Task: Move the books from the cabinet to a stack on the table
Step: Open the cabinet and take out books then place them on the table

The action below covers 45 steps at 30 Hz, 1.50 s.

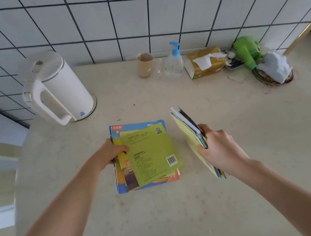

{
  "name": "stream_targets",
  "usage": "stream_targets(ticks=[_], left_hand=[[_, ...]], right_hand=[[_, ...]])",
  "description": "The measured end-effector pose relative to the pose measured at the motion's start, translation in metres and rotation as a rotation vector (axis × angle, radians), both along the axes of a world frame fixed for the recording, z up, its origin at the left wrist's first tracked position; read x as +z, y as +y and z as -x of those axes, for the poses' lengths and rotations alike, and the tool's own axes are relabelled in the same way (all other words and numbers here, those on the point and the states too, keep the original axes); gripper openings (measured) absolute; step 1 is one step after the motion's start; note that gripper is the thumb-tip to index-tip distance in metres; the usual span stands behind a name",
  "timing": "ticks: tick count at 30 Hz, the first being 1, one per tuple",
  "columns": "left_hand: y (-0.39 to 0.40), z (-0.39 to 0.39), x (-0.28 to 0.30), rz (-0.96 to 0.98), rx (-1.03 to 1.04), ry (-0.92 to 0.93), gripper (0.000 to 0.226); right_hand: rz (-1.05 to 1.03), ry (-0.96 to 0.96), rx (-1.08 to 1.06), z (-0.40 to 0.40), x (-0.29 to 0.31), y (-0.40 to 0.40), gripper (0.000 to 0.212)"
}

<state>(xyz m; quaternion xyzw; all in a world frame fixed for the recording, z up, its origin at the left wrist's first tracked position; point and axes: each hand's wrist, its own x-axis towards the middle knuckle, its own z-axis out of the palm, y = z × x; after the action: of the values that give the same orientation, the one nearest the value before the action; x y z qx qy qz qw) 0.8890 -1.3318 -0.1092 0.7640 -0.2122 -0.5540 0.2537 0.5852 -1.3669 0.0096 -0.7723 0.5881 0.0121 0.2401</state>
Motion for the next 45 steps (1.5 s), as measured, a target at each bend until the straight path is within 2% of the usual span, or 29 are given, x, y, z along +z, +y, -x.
stream_targets(ticks=[4,8,11,15,19,21,25,28,32,38,43,45], left_hand=[[0.005,0.001,-0.014,-0.015,0.027,-0.199,0.041],[0.010,0.004,-0.014,0.044,-0.041,-0.468,0.046],[0.013,0.002,-0.017,0.063,-0.067,-0.494,0.059],[0.011,0.007,-0.014,0.070,-0.095,-0.507,0.059],[0.007,0.032,0.002,0.194,-0.163,-0.592,0.067],[0.007,0.055,0.015,0.266,-0.213,-0.570,0.065],[0.018,0.116,0.031,0.446,-0.315,-0.374,0.057],[0.034,0.170,0.034,0.509,-0.379,-0.229,0.065],[0.062,0.235,0.022,0.575,-0.383,-0.150,0.076],[0.105,0.283,0.006,0.615,-0.378,-0.155,0.097],[0.126,0.304,-0.004,0.568,-0.329,-0.299,0.113],[0.130,0.308,-0.008,0.569,-0.296,-0.337,0.111]], right_hand=[[-0.013,-0.012,0.004,-0.005,-0.003,0.002,0.037],[-0.008,-0.028,-0.014,-0.005,-0.005,0.003,0.037],[-0.004,-0.058,-0.043,-0.001,-0.007,0.003,0.039],[-0.001,-0.107,-0.091,0.007,-0.011,0.005,0.040],[-0.009,-0.194,-0.144,0.022,-0.019,0.007,0.044],[-0.017,-0.226,-0.179,0.030,-0.025,0.008,0.046],[-0.026,-0.294,-0.163,0.053,-0.034,0.019,0.050],[-0.043,-0.316,-0.120,0.071,-0.039,0.033,0.052],[-0.042,-0.403,-0.049,0.096,-0.049,0.058,0.053],[-0.185,-0.530,-0.034,0.126,-0.064,0.085,0.072],[-0.482,-0.586,0.177,0.141,-0.059,0.079,0.097],[-0.598,-0.590,0.256,0.149,-0.059,0.071,0.096]])
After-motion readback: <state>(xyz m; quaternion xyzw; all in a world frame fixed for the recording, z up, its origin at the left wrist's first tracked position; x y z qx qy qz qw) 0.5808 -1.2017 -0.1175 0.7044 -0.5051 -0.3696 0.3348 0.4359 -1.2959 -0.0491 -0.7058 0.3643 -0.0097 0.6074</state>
